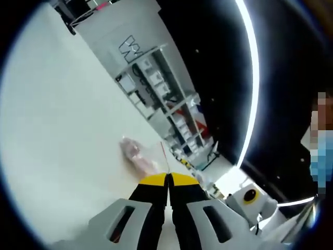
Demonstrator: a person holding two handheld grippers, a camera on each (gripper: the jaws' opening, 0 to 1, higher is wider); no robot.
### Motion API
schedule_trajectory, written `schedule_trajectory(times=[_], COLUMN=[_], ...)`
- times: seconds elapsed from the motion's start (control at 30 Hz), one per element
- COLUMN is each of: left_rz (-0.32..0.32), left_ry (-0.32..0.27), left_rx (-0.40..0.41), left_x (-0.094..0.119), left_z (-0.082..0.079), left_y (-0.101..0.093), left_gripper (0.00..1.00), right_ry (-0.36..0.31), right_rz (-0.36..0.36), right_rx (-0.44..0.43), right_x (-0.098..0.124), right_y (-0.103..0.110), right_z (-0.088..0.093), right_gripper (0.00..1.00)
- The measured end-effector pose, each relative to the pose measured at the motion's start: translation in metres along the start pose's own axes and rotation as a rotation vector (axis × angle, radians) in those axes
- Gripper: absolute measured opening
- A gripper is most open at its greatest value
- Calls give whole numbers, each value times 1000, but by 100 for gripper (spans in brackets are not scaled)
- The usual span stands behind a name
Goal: Open the resealable bag by pulling the two sides of the seal apart until the entire bag opening is separated and visibly accessible.
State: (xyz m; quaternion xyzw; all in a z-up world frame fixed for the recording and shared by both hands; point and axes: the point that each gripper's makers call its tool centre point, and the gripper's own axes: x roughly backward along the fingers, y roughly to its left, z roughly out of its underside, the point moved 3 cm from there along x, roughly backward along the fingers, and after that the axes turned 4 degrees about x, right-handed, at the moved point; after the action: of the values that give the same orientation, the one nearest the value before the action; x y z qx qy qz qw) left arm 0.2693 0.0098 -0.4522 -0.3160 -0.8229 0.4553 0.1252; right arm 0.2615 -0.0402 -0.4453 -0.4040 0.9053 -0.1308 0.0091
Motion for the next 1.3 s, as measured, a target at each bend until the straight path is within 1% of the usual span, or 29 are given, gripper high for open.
schedule_trajectory(times=[0.63,0.77,0.9,1.3], left_rz=[8,2,4,10], left_ry=[-1,-1,0,12], left_rx=[-2,0,4,-1], left_x=[0,0,-1,0], left_z=[-1,-1,-1,1], left_y=[-1,-1,0,-1], left_gripper=[4,2,3,2], right_ry=[-4,-6,-22,-20], right_rz=[16,11,4,9], right_rx=[-20,-15,-30,-32], right_x=[1,1,2,2], right_y=[-4,-3,-3,-4], right_z=[0,0,-2,-1], right_gripper=[0,0,0,0])
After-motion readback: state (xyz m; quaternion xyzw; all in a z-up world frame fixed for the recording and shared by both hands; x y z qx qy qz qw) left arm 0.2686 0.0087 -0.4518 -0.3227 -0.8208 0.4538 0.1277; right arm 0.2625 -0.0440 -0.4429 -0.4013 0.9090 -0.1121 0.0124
